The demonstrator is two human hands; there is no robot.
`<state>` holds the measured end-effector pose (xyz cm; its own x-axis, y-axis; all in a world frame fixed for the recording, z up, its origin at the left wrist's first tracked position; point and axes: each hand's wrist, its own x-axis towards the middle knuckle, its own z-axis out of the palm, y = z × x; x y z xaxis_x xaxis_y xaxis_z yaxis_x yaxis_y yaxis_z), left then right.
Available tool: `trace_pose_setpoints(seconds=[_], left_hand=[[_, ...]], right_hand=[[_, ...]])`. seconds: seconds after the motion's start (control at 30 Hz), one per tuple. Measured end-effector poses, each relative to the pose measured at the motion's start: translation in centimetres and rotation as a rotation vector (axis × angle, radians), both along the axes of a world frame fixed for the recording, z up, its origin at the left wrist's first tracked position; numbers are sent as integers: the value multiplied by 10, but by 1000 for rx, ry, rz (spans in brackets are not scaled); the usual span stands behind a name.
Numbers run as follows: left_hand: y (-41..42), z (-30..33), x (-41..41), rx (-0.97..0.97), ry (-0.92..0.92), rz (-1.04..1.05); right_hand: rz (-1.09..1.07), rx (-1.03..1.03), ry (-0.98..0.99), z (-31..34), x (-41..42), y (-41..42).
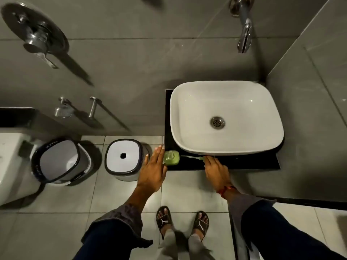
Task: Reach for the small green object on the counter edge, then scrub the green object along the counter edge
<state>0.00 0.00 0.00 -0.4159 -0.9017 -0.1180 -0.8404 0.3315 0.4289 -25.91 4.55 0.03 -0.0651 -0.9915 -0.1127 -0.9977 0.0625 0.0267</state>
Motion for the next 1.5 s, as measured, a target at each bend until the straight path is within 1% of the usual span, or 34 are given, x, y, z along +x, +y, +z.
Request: trace_pose_setpoints(seconds=[0.03, 0.13, 0.17, 0.37, 0.5, 0.67, 0.77, 1.03, 1.2, 1.3, 1.5], left_hand=[[2, -3, -2, 18, -26, -10], [8, -15, 2, 43, -76, -6], [10, -19, 4, 54, -85, -1], [8, -33, 15, 83, -94, 25], [11, -38, 7, 94, -85, 18], [17, -37, -1, 118, -69, 13], [18, -34, 5, 117, -60, 26], [20, -27, 8, 119, -1, 41], [19, -25, 5, 109, 5, 34], [20, -26, 2, 111, 12, 27], [21, -24, 4, 110, 0, 32]], right_hand=[[-19, -23, -10, -5, -1, -2], [-27, 3, 13, -12, 1, 2], [-17, 3, -11, -16, 3, 2], [-8, -83, -279, -27, 13, 11], [4, -252, -361, -24, 13, 30], [-23, -487, -479, 12, 26, 35], [10, -535, -513, 36, 43, 24], [59, -422, -426, 56, 61, 15], [76, -361, -379, 67, 73, -2], [83, -280, -331, 73, 83, -19], [203, -102, -205, 66, 108, -41]])
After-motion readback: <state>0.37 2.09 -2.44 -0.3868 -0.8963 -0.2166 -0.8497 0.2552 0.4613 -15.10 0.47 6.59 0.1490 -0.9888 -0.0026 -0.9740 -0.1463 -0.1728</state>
